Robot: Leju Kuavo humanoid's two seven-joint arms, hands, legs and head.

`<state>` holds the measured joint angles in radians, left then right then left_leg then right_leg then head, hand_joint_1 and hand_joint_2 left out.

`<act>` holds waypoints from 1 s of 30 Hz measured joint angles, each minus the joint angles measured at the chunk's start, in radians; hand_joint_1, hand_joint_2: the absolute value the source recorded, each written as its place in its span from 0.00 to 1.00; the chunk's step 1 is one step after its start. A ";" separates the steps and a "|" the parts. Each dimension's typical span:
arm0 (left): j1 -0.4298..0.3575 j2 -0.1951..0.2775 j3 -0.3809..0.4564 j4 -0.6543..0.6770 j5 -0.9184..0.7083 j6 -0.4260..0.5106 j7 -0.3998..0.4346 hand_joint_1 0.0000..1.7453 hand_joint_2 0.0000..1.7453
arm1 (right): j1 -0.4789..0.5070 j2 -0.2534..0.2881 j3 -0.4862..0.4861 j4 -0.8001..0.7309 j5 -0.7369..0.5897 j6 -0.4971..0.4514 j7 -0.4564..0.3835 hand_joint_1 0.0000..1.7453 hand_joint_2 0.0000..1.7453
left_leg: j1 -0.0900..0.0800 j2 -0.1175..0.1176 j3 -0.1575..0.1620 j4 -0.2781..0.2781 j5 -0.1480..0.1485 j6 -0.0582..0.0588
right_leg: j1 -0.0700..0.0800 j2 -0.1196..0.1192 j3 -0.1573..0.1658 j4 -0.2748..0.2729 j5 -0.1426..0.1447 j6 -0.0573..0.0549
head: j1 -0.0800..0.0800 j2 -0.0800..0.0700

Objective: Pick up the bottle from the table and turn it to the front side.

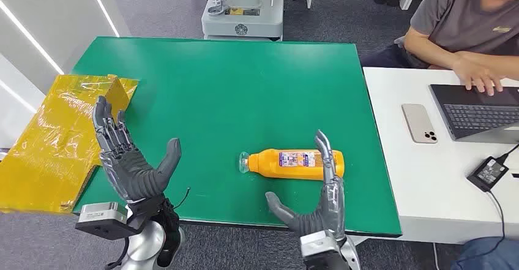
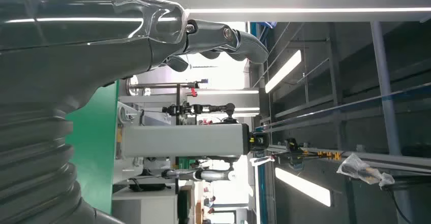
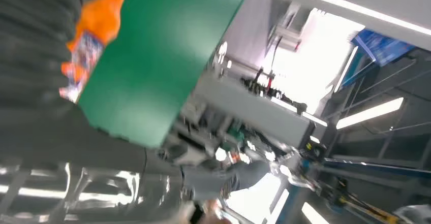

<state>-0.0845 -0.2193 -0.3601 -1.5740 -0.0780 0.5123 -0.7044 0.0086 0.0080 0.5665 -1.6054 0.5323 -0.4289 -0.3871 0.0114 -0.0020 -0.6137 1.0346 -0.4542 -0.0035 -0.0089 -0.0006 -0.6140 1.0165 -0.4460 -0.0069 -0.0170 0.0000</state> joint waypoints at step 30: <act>-0.039 0.000 -0.004 0.002 0.015 -0.083 0.000 0.00 1.00 | -0.963 -0.179 0.240 0.848 0.047 0.881 0.083 0.00 1.00 | 0.000 0.000 -0.001 0.002 0.003 0.004 | 0.000 0.000 0.000 0.000 0.005 0.002 | 0.000 0.000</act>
<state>-0.1238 -0.2192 -0.3639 -1.5721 -0.0633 0.4296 -0.7042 -0.9546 -0.1709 0.8067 -0.7574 0.5795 0.4521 -0.3039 0.0109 -0.0022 -0.6145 1.0370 -0.4508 0.0008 -0.0093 -0.0010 -0.6136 1.0163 -0.4414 -0.0047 -0.0170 0.0000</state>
